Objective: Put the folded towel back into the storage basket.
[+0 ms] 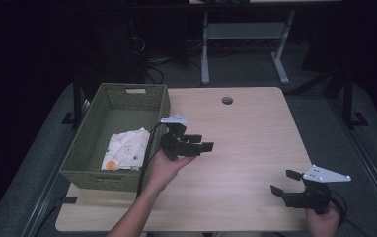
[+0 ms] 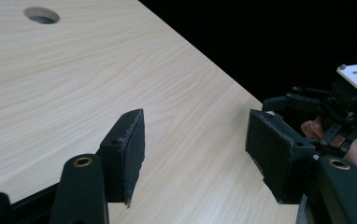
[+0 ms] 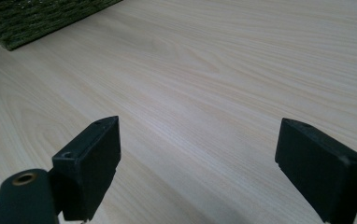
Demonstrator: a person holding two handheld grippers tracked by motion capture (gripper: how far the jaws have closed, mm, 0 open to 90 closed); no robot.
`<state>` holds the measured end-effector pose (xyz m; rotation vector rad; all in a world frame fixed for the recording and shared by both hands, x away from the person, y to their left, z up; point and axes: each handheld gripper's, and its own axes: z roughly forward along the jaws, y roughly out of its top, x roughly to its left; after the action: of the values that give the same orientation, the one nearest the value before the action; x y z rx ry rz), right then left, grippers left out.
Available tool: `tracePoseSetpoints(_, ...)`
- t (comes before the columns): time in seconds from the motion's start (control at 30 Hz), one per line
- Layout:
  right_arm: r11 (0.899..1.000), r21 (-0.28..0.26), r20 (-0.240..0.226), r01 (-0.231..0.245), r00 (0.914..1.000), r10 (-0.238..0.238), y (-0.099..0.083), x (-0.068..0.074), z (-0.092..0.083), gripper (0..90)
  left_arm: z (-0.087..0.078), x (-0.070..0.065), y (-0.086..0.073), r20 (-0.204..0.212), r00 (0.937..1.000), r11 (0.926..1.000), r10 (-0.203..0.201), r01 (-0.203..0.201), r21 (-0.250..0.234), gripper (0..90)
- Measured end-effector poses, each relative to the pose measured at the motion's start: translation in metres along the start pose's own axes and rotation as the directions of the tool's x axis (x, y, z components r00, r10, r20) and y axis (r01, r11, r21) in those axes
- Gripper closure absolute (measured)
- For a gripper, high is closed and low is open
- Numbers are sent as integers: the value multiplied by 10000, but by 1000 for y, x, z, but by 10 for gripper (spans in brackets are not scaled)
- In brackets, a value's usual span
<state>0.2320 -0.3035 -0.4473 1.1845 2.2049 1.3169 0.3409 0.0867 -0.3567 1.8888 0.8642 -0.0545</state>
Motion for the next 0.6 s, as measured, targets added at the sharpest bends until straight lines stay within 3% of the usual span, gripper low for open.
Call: tracePoseSetpoints(0.6,10000,30,23,-34,10000,34,-2,-2,-2,138,49,-15,-16,344,9994,9990,76,-91,441,378)
